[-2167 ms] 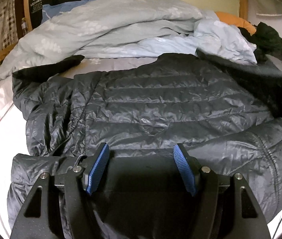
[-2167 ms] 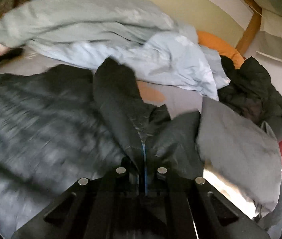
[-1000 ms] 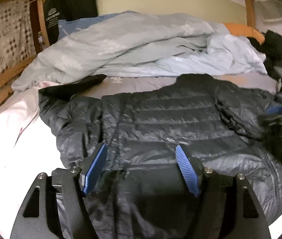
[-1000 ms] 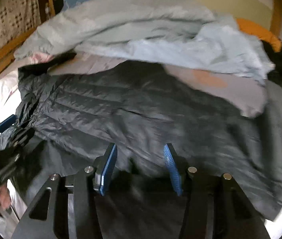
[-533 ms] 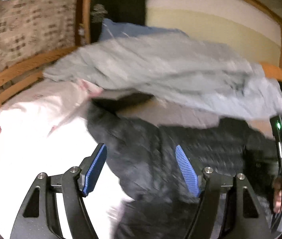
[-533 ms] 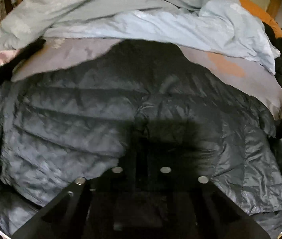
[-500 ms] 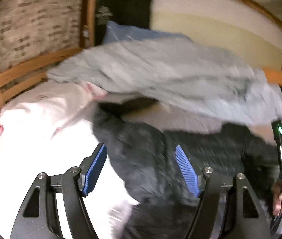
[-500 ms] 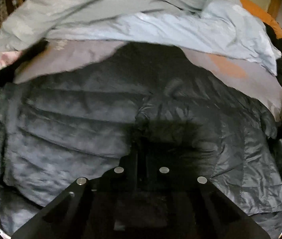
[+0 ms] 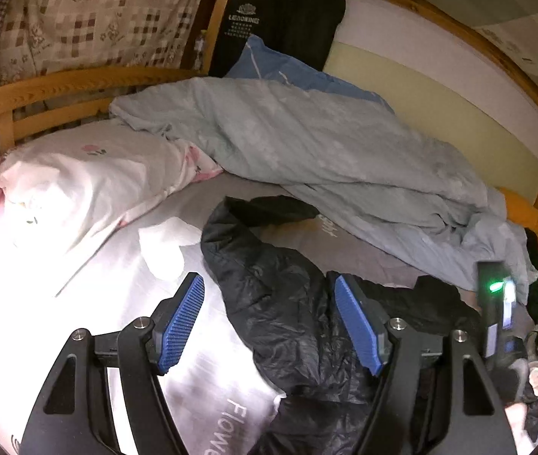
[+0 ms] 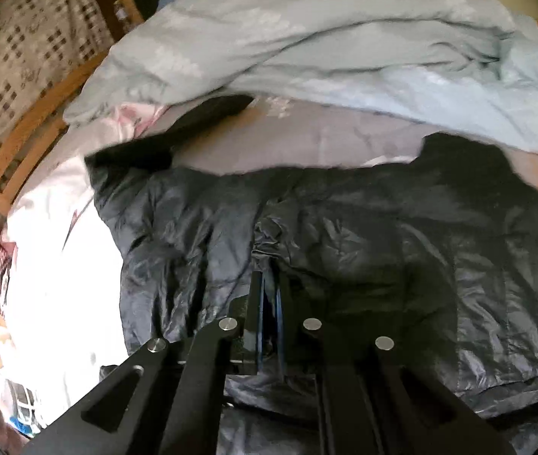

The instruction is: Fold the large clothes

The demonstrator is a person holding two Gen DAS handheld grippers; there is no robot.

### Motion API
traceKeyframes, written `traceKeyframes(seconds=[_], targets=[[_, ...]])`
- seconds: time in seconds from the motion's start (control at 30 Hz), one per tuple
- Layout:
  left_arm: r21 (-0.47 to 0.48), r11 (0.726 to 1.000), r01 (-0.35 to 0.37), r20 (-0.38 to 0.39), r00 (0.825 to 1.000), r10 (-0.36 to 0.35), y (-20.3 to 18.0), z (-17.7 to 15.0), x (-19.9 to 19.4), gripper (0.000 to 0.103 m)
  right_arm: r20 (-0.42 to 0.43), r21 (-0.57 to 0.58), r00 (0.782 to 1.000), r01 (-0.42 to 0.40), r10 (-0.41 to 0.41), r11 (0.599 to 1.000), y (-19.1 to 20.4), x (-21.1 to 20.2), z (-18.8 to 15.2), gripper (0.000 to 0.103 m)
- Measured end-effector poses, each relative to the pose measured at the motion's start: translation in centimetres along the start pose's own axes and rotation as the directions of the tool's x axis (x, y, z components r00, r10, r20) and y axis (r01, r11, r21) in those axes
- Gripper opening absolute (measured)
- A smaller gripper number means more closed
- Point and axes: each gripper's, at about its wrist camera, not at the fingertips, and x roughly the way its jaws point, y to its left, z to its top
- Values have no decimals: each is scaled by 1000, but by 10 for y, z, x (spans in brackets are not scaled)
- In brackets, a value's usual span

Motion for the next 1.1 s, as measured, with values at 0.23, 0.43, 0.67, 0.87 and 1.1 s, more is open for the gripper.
traceKeyframes(seconds=[0.23,0.43,0.67,0.87,1.1], targets=[[-25,999,45,-57,997,-46,5,-7,7,70,-62,31,996,-67,69,997,-21,-3,-14,47],[-23,999,22,-74,997,-23,2,-12,13,70,91,-28,995,-24,27,999,-46,-65,-19,65],[-4,999,51,-104,993,-51,-13,-21,18,70,6,-94,998,65,-65,993,-69,-70,-28,67],[22,999,27,-138,990,-23,-19,-31,25,70,-68,-119,997,14,-22,993,-44,-35,-31,67],[-87,991,104,-186,975,-119,1,-28,29,70,-167,-116,985,31,-50,993,-18,24,-30,6]])
